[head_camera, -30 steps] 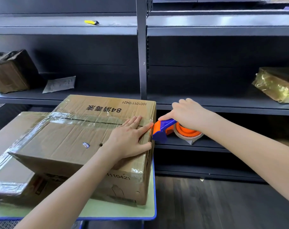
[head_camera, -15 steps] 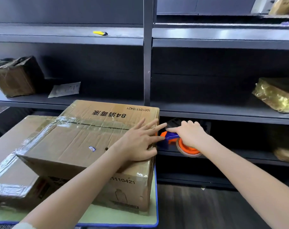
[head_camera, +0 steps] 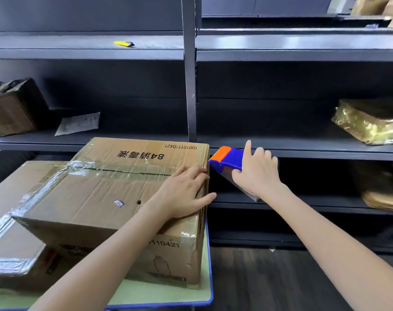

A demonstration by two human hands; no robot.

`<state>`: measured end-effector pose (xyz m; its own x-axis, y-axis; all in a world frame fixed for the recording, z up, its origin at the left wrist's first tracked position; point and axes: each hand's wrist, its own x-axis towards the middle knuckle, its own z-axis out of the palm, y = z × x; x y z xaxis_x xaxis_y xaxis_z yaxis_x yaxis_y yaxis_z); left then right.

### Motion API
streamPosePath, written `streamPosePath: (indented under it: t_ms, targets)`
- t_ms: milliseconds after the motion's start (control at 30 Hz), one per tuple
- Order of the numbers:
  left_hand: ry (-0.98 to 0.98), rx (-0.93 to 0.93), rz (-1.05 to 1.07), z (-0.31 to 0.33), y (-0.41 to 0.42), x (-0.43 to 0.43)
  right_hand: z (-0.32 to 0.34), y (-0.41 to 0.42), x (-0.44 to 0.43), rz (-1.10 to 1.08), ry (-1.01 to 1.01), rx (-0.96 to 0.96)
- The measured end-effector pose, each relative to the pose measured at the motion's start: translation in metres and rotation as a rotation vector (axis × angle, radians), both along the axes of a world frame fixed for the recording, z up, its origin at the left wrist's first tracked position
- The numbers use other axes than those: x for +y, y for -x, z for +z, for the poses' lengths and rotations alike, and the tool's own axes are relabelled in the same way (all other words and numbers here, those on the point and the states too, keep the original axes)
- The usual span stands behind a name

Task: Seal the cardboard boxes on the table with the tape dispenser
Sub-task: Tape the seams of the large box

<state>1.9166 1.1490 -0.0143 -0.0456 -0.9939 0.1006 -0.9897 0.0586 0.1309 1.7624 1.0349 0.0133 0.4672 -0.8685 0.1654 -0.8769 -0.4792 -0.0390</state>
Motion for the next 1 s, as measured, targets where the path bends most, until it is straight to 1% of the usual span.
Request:
streamPosePath:
  t_ms: [100,133,200,300,367,533,633,733,833,933,1000]
  targets:
    - [-0.142,0.150,0.041,0.007,-0.011,0.003,0.013,-0.010,0.008,0.049,0.106,-0.130]
    - [-0.172,0.176,0.094,0.010,-0.017,0.008,0.017,-0.016,0.013,0.081,0.134,-0.171]
    - [-0.167,0.161,0.196,0.009,-0.031,0.021,0.020,-0.030,0.023,0.164,0.176,-0.221]
    - [-0.123,0.143,0.304,0.007,-0.060,0.048,0.014,-0.058,0.039,0.317,0.284,-0.185]
    - [-0.123,0.129,0.389,0.008,-0.083,0.064,0.009,-0.077,0.049,0.361,0.348,-0.138]
    - [-0.075,0.181,0.570,0.014,-0.134,0.102,-0.001,-0.117,0.073,0.463,0.401,-0.111]
    - [-0.086,0.163,0.668,0.014,-0.160,0.119,-0.003,-0.130,0.082,0.496,0.419,-0.103]
    - [-0.109,0.150,0.701,0.013,-0.179,0.127,0.000,-0.130,0.089,0.473,0.428,-0.146]
    - [-0.149,0.111,0.680,0.013,-0.190,0.122,-0.003,-0.129,0.098,0.461,0.412,-0.157]
    - [-0.147,0.094,0.637,0.013,-0.196,0.113,-0.010,-0.138,0.110,0.539,0.391,-0.209]
    - [-0.147,0.103,0.622,0.011,-0.204,0.109,-0.013,-0.145,0.121,0.620,0.329,-0.205]
